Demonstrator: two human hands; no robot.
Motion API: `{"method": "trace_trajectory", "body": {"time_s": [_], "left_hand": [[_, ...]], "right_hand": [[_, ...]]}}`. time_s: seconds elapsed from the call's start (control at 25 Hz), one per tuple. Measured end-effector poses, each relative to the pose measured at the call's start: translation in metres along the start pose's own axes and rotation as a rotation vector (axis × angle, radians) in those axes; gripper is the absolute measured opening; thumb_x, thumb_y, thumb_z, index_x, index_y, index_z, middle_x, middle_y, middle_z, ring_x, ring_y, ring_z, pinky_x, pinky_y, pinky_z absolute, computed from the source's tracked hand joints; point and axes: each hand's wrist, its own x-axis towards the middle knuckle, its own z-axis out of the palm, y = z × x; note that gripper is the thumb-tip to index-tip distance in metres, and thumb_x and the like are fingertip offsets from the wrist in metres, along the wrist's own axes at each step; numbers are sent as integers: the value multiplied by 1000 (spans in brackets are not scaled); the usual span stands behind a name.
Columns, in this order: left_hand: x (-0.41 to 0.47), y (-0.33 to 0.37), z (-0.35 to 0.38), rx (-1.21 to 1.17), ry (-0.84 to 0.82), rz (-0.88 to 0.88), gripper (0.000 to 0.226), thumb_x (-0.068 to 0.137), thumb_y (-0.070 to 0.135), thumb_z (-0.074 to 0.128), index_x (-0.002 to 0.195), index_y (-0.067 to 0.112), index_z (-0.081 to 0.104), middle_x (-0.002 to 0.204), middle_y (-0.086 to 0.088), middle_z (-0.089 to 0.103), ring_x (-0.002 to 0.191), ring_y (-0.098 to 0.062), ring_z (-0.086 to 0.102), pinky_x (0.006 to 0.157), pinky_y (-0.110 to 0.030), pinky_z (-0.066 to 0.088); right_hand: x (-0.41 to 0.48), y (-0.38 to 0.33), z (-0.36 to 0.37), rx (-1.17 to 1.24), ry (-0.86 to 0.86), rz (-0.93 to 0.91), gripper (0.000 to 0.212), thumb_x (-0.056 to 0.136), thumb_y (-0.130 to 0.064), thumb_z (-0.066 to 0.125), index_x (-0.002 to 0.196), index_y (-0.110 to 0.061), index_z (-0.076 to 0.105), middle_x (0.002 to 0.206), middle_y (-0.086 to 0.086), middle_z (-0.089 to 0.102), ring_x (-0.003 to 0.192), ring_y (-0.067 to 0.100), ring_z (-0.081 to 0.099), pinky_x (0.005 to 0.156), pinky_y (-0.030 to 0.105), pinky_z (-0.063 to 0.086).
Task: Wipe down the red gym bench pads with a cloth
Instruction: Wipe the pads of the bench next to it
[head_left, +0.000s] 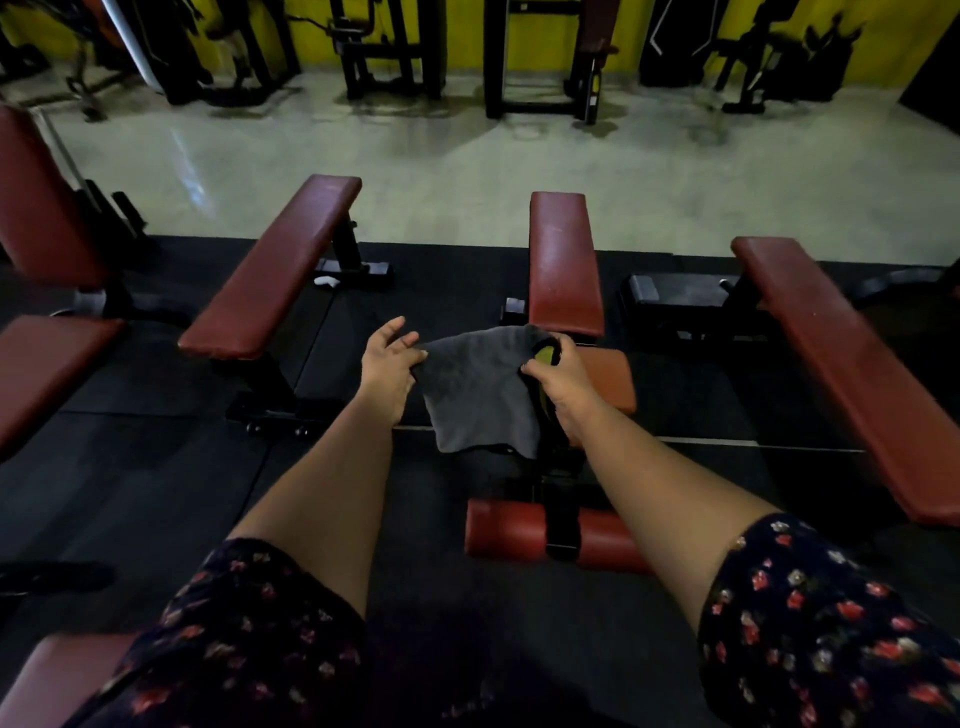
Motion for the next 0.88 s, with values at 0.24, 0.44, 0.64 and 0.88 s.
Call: {"method": "trace_trajectory", "body": {"time_s": [0.24,0.44,0.64,0.88], "left_hand": [[37,10,-16,677,-295,114,73,75,20,84,139,19,50,121,-1,61,113,-14,57,91,-25,45],[71,21,0,1142,-290,176,30,81,44,73,100,22,68,97,4,64,98,-18,60,82,-32,46],[115,42,29,1070,-400,224,30,88,12,66,113,16,51,106,-4,56,101,-21,56,80,-28,39],[162,84,60,1187,-654,388,46,81,-16,55,115,14,65,112,-1,60,105,-12,54,92,-17,39]], "right_hand": [[27,-8,8,-6,-78,41,32,85,-17,73,114,-18,60,116,8,66,100,19,64,91,37,53],[70,-15,12,-187,-28,-23,26,94,-15,62,119,-7,62,112,6,65,102,19,62,87,26,49],[144,-37,14,-286,26,-134,28,92,-3,59,120,-2,64,113,10,66,102,17,59,83,19,46],[212,-54,6,-345,87,-105,22,86,-5,66,108,-4,69,105,14,70,95,27,65,82,32,51]]}}
